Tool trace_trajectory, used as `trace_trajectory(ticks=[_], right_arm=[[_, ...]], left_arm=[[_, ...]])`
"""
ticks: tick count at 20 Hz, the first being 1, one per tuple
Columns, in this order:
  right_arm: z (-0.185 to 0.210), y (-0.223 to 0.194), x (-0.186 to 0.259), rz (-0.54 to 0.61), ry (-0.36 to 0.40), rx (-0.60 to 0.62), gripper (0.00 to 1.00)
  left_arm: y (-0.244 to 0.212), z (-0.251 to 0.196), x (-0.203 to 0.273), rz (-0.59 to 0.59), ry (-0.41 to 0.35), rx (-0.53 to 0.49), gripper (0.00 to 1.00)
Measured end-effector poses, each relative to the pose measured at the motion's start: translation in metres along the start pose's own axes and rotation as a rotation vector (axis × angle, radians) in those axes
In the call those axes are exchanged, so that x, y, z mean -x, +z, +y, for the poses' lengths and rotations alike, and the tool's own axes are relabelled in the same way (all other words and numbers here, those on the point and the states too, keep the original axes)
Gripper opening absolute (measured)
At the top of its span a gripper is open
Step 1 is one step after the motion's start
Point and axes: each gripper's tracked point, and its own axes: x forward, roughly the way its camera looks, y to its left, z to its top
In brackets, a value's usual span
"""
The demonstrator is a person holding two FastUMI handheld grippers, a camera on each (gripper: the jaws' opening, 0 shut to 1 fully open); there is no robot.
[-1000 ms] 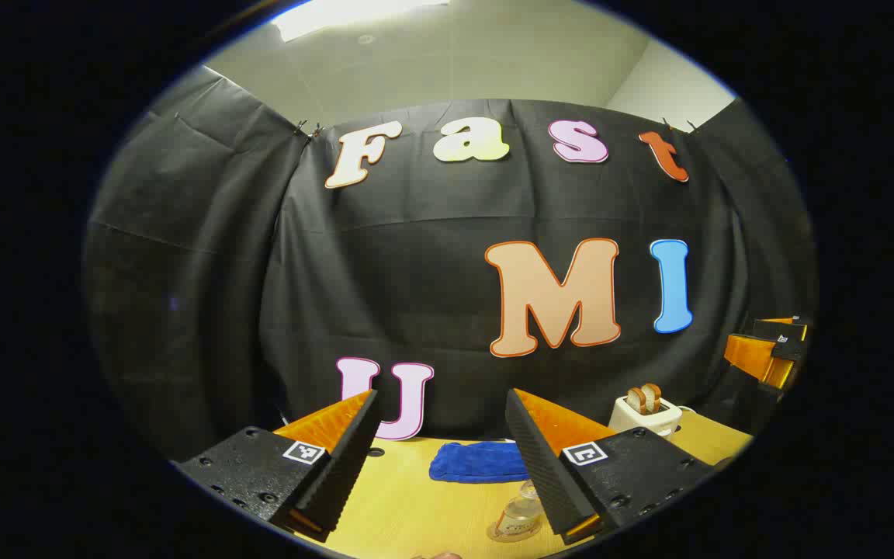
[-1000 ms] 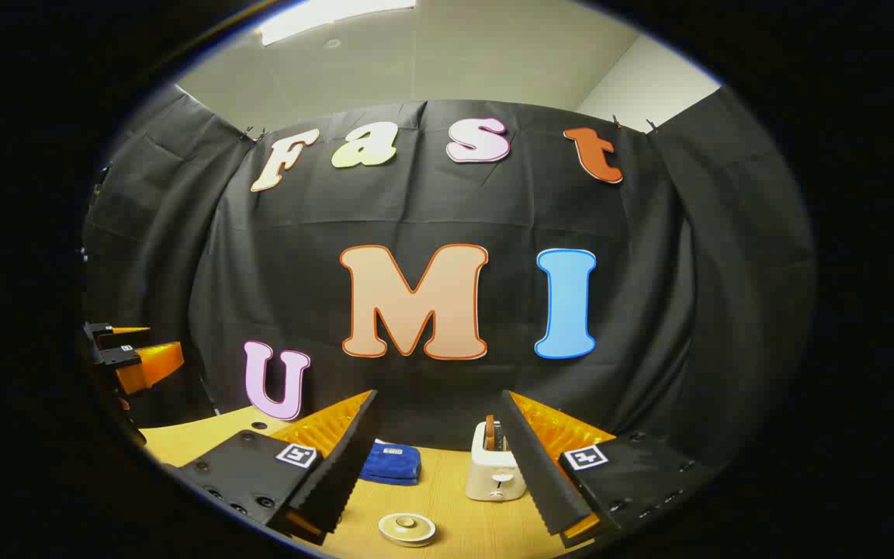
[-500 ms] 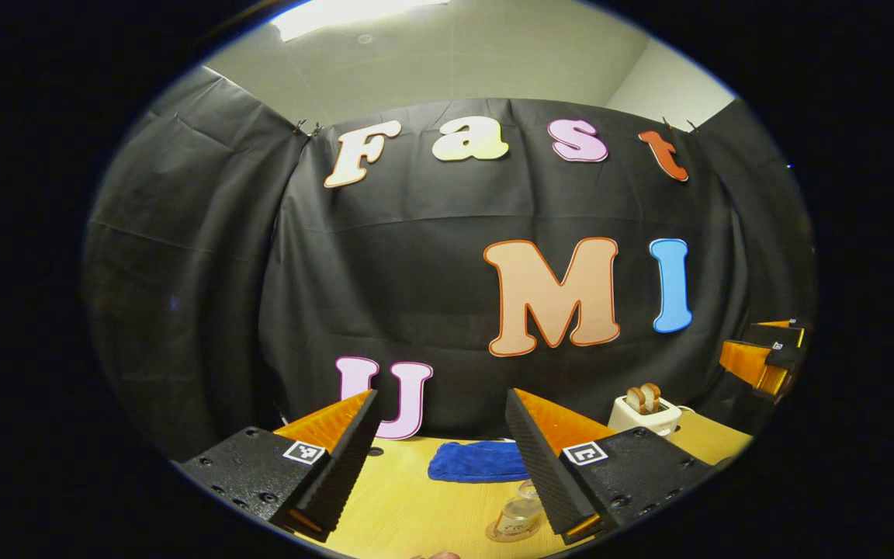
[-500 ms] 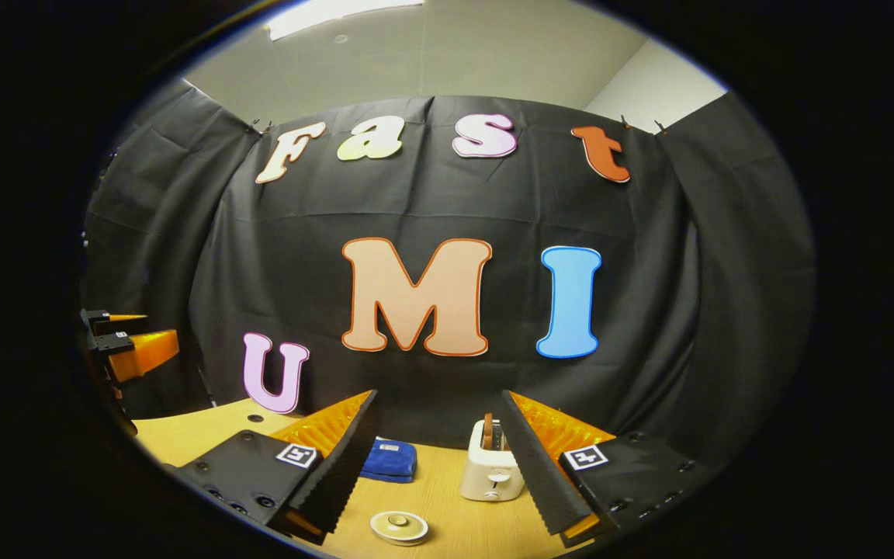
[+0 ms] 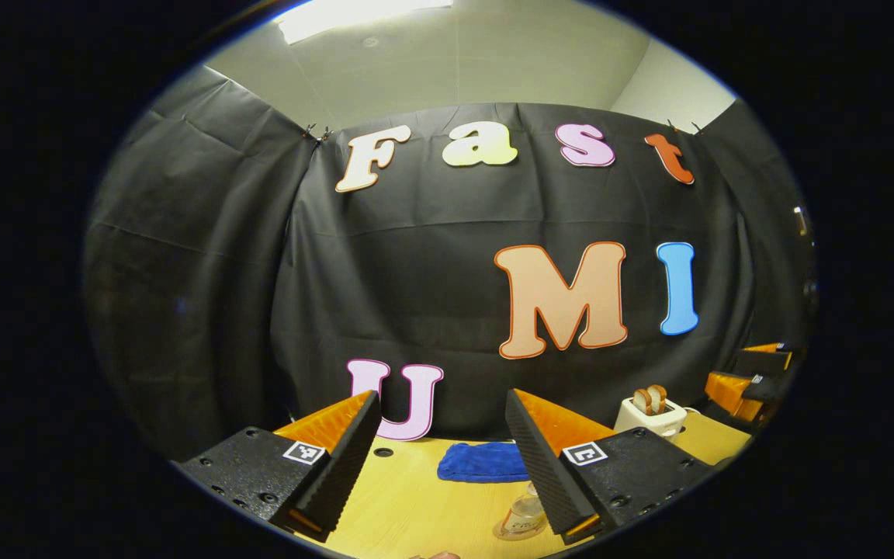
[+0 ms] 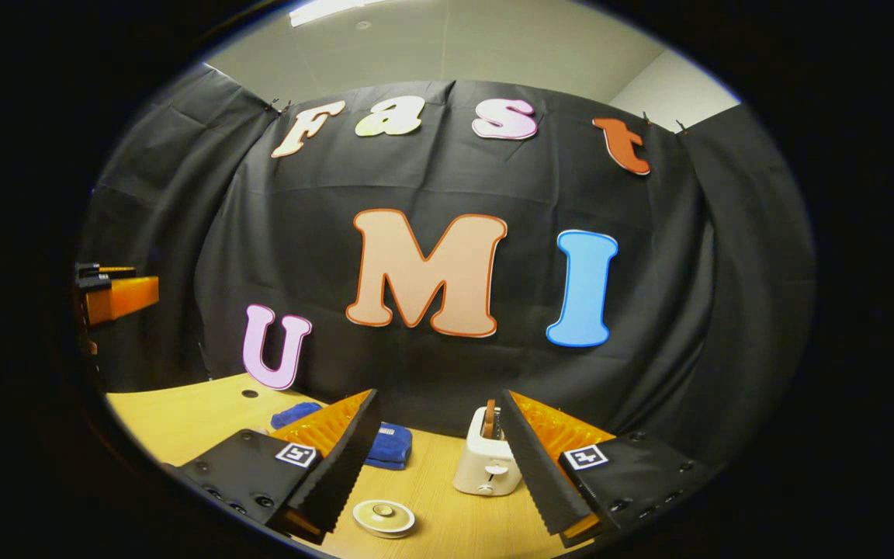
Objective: Open the teacup lid with one hand, grasp the water bottle and pour water into the teacup with the other hand; after pouring, place the water bottle on the coaster and then close the teacup lid.
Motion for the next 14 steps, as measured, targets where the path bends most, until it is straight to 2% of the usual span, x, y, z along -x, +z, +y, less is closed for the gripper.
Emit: trace_trajectory(ticks=[1,7,8,10,14], right_arm=[[0.001,-0.014,-0.004,0.027,0.01,0.0,1.0],[0.016,-0.106,-0.023,0.256,0.082,0.033,0.94],[0.02,-0.12,-0.023,0.286,0.095,0.032,0.98],[0.031,-0.146,-0.025,0.357,0.124,0.017,0.99],[0.045,-0.177,-0.031,0.426,0.151,0.0,0.99]], left_arm=[[0.002,0.003,0.002,-0.003,0.006,-0.003,0.92],[0.009,0.02,0.016,-0.019,0.048,-0.024,0.95],[0.008,0.022,0.017,-0.018,0.055,-0.029,0.95],[0.008,0.027,0.022,-0.019,0.07,-0.037,0.92],[0.006,0.037,0.029,-0.01,0.1,-0.054,0.95]])
